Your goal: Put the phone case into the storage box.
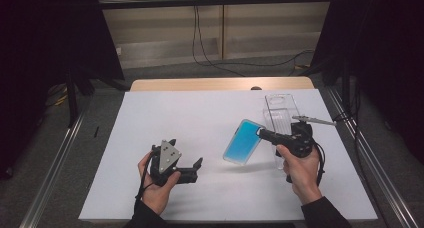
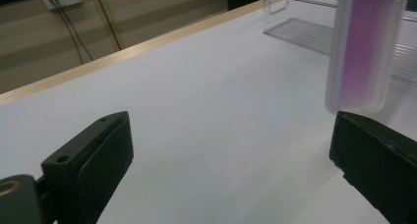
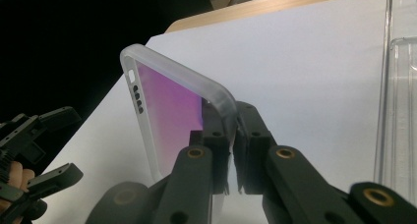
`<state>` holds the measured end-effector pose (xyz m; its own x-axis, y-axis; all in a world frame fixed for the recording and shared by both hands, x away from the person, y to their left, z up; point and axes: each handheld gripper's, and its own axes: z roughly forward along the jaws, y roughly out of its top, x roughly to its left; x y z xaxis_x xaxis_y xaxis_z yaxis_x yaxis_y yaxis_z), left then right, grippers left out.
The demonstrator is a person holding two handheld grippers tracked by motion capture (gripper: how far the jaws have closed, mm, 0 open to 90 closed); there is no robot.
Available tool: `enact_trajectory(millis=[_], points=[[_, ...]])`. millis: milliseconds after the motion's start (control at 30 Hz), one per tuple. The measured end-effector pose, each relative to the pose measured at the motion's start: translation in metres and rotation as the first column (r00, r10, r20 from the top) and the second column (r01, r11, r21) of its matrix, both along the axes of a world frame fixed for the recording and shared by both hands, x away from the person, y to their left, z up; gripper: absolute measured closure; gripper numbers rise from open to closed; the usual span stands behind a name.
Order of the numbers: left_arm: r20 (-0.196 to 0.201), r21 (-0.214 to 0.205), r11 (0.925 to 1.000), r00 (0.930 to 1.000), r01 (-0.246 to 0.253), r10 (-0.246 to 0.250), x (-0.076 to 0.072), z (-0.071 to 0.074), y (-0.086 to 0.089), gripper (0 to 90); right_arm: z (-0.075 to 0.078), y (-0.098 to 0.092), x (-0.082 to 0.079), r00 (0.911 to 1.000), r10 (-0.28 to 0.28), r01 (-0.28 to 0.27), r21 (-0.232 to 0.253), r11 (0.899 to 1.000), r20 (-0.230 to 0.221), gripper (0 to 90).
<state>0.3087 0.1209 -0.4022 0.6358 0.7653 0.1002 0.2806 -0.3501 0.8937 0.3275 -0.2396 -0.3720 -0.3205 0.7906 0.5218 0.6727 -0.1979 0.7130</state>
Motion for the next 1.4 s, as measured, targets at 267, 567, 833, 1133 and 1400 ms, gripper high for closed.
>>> enact_trajectory(millis=[267, 567, 833, 1133, 1400], points=[[0.001, -0.028, 0.9992, 0.9996, -0.028, 0.028, 0.001, -0.003, 0.013, 2.8, 0.002, -0.003, 0.000, 0.9995, -0.004, 0.006, -0.035, 0.999, 0.032, 84.9], [0.007, -0.065, 0.9941, 0.9961, -0.087, 0.088, 0.001, -0.008, 0.030, 3.3, 0.009, -0.011, -0.001, 0.9970, -0.016, 0.020, -0.054, 0.998, 0.076, 85.0], [0.024, -0.102, 0.9903, 0.9950, -0.094, 0.097, -0.007, -0.009, 0.040, 3.0, 0.015, -0.015, -0.001, 0.9934, -0.021, 0.029, -0.066, 0.997, 0.113, 85.0], [0.030, -0.134, 0.9848, 0.9929, -0.110, 0.115, -0.014, -0.012, 0.053, 3.2, 0.022, -0.018, 0.000, 0.9871, -0.019, 0.035, -0.093, 0.995, 0.159, 84.9], [0.034, -0.155, 0.9810, 0.9917, -0.117, 0.124, -0.023, -0.014, 0.073, 2.4, 0.027, -0.024, 0.002, 0.9829, -0.020, 0.043, -0.119, 0.992, 0.183, 85.0]])
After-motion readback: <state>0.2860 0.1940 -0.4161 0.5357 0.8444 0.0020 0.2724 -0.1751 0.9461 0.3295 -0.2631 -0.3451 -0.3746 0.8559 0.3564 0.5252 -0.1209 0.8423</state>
